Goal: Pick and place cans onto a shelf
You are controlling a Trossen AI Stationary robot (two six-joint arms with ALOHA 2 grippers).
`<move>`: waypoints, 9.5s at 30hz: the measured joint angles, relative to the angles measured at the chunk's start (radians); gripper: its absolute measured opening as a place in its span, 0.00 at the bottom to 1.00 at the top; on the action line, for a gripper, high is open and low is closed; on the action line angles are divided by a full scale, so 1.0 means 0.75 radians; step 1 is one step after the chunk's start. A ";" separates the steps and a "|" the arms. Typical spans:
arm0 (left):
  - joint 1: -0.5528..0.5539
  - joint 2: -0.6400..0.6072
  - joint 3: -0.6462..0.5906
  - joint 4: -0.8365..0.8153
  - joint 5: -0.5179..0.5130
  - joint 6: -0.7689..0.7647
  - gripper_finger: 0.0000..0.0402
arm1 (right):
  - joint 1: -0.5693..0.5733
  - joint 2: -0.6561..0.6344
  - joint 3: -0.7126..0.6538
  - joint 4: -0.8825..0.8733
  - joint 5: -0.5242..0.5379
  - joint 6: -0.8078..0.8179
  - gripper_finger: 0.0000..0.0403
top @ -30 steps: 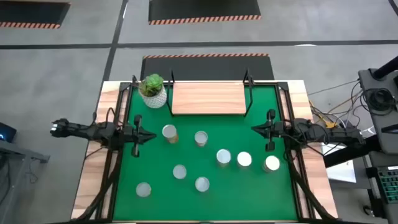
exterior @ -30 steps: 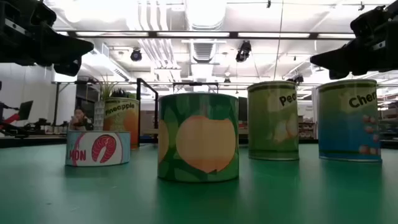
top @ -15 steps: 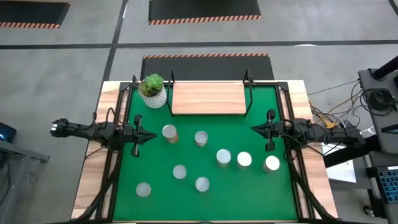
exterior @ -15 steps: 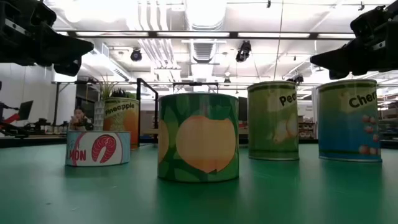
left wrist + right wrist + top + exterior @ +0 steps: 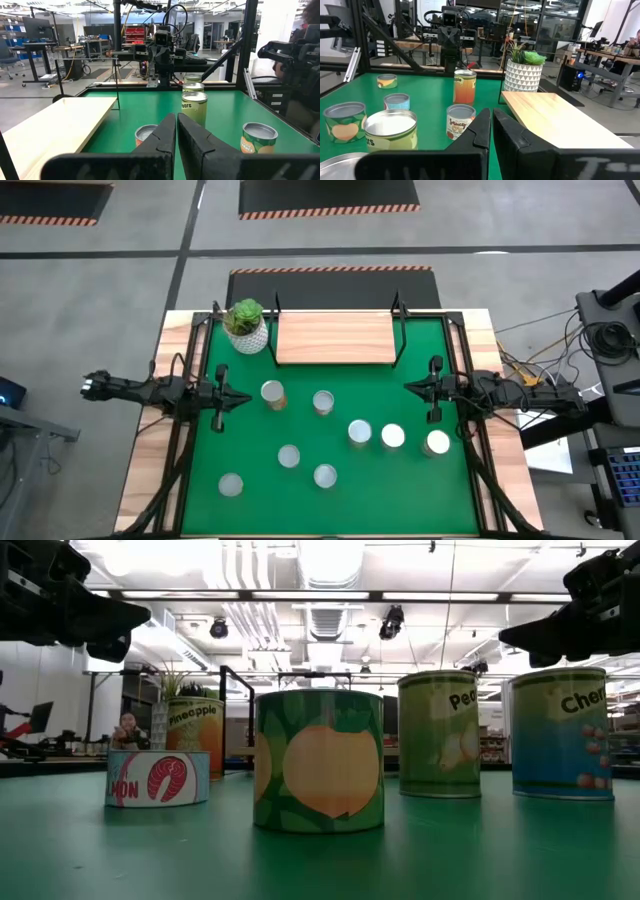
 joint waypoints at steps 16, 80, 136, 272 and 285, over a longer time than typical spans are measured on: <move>0.000 0.000 0.000 0.000 0.000 0.000 0.00 | 0.000 0.000 0.001 0.000 0.000 0.002 0.02; 0.000 0.000 0.000 0.671 -0.001 -0.129 0.00 | 0.000 0.470 0.233 0.416 0.067 0.518 0.02; 0.000 0.000 0.000 1.004 -0.031 0.112 0.00 | 0.543 1.901 1.671 -1.109 0.244 0.525 0.66; 0.000 0.000 0.000 1.130 -0.101 0.187 0.00 | -0.475 2.363 1.952 -0.349 -0.072 -0.066 0.03; 0.000 0.000 0.000 1.130 -0.133 0.216 0.00 | -0.462 2.346 1.965 -0.219 -0.175 -0.097 0.03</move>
